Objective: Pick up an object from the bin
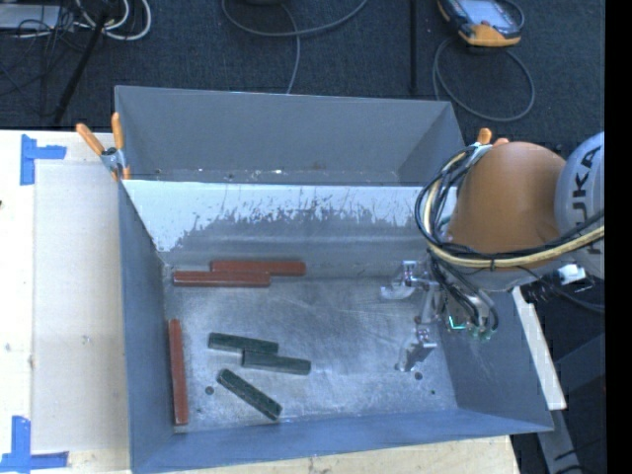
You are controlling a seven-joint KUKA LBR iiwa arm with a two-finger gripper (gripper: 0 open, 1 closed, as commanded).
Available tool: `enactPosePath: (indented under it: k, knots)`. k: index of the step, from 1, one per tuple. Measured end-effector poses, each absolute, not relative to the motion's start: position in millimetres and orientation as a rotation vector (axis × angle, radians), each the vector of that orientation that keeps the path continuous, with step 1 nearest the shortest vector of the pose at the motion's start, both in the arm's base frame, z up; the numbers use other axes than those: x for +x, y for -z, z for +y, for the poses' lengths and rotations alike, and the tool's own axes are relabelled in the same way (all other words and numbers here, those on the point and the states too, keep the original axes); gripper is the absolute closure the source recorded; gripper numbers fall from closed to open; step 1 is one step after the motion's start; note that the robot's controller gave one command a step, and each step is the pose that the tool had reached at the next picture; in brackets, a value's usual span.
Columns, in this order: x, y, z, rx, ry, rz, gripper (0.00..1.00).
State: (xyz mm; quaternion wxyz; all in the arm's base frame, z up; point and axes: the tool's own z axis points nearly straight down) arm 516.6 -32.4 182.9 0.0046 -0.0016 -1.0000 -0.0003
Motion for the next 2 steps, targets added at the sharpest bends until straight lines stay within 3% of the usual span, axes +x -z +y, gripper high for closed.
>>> enactPosePath:
  k: [1,2]
  knots:
    - [518.2,-187,-32,-0.003,0.0,-3.14,0.0]
    - [552.5,-149,7,-0.055,-0.003,-3.153,0.0]
